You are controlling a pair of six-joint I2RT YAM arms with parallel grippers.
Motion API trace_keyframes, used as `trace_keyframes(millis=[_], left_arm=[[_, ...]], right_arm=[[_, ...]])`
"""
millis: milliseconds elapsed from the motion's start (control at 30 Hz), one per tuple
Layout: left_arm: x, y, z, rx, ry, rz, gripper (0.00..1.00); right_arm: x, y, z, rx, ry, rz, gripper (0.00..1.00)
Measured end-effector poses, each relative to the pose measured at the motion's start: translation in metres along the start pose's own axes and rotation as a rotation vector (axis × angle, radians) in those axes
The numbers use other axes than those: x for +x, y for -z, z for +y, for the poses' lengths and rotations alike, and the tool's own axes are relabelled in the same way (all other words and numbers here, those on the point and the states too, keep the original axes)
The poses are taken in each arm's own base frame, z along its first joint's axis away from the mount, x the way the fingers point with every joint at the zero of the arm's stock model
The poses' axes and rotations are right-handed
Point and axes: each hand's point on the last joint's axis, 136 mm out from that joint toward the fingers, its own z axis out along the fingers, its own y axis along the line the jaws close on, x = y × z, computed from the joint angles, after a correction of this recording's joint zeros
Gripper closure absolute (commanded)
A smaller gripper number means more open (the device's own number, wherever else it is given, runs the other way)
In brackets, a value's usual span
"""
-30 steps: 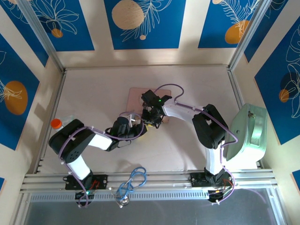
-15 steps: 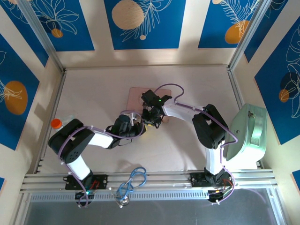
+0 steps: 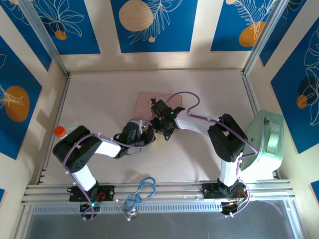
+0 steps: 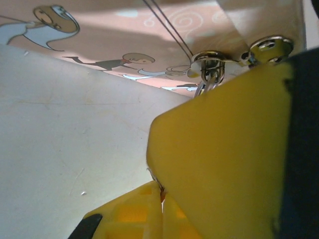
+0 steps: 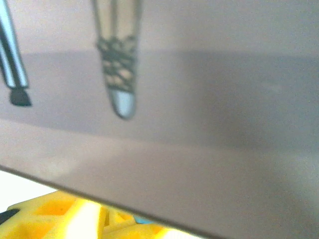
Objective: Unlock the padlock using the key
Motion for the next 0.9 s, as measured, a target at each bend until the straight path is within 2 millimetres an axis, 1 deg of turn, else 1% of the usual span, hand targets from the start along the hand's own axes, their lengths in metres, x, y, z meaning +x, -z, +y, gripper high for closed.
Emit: trace_keyframes(millis=[100,167,233,333,433,533,600,667,900], left_arm=[[0.001,-0.001,-0.005,0.023,0.002,0.000,1.00],[0.000,0.000,-0.008,0.038,0.005,-0.003,1.00],[-0.001,0.000,-0.012,0.055,0.002,-0.008,1.00],[-0.001,0.001,-0.015,0.072,0.003,-0.012,1.00],[-0.002,0.002,-0.016,0.080,0.016,-0.019,1.00],[-0.003,0.002,-0.015,0.085,0.033,-0.024,1.00],[-0.004,0.002,-0.014,0.086,0.043,-0.027,1.00],[-0.006,0.002,-0.016,0.094,0.047,-0.035,1.00],[-0.008,0.003,-0.015,0.094,0.051,-0.046,1.00]], right_arm=[[-0.002,0.008,-0.002,0.006,0.003,-0.100,0.39],[-0.003,0.015,0.000,0.005,0.014,-0.184,0.34],[-0.006,0.020,-0.003,0.006,0.021,-0.256,0.33],[-0.007,0.025,-0.003,-0.008,0.028,-0.313,0.34],[-0.008,0.024,0.000,-0.034,0.020,-0.315,0.41],[-0.010,0.019,0.002,-0.106,-0.020,-0.271,0.48],[-0.011,0.014,-0.004,-0.145,-0.057,-0.225,0.48],[-0.012,0.010,-0.013,-0.149,-0.082,-0.189,0.48],[-0.011,0.006,-0.010,-0.141,-0.060,-0.146,0.49]])
